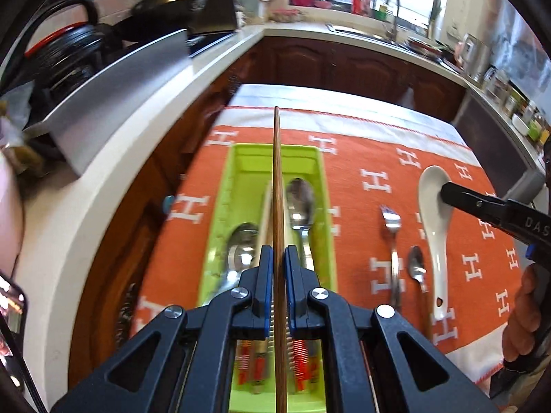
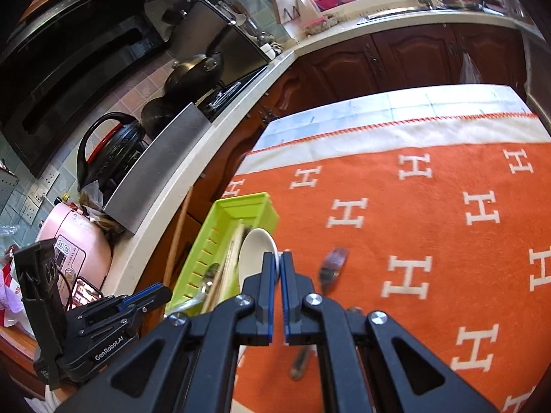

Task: Organize utensils
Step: 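Carry the chopstick and ceramic spoon into the green tray and open both grippers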

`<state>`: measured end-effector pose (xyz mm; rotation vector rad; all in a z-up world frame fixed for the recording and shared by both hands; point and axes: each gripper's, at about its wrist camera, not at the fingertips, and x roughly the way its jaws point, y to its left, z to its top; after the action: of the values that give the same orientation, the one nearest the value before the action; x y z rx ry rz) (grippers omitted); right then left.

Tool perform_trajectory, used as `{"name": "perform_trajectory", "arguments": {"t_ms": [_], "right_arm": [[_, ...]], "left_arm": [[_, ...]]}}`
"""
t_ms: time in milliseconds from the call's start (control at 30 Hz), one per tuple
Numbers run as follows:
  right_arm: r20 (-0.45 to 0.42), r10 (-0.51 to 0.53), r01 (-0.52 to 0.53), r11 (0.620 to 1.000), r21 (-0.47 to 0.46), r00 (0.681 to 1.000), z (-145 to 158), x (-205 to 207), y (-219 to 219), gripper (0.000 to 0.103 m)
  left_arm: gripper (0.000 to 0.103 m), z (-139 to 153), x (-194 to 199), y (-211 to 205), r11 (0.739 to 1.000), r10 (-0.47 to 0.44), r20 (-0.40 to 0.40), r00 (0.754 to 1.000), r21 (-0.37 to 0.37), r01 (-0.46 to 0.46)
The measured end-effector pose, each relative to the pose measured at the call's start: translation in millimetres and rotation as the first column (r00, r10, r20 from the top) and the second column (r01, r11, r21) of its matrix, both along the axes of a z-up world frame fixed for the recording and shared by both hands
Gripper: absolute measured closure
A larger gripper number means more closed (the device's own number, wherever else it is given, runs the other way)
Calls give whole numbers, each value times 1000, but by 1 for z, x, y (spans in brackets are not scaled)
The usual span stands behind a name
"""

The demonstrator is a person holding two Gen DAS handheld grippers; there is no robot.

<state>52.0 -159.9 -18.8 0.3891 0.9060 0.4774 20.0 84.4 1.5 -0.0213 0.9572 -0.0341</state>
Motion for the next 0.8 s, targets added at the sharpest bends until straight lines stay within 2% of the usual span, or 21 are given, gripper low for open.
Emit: {"name": "perform_trajectory", "arguments": {"t_ms": [167,467,700,800], "right_arm": [[-11,35,-36,999,-38,999,3,2,37,100],[-21,136,-138,978,-154,990,-12,10,106,100],[-5,145,-141,950,-280,989,-25,18,131,100],[-16,136,-135,944,-302,991,-31,24,134,99]], "left_arm": [[99,-11,-5,26,999,27,-25,999,-27,-28],[98,-41,1,35,999,18,-52,998,-46,-20],[98,-54,22,36,997,14,-51,999,-77,-17],[98,-58,31,35,997,10,-51,999,-77,-14]]}}
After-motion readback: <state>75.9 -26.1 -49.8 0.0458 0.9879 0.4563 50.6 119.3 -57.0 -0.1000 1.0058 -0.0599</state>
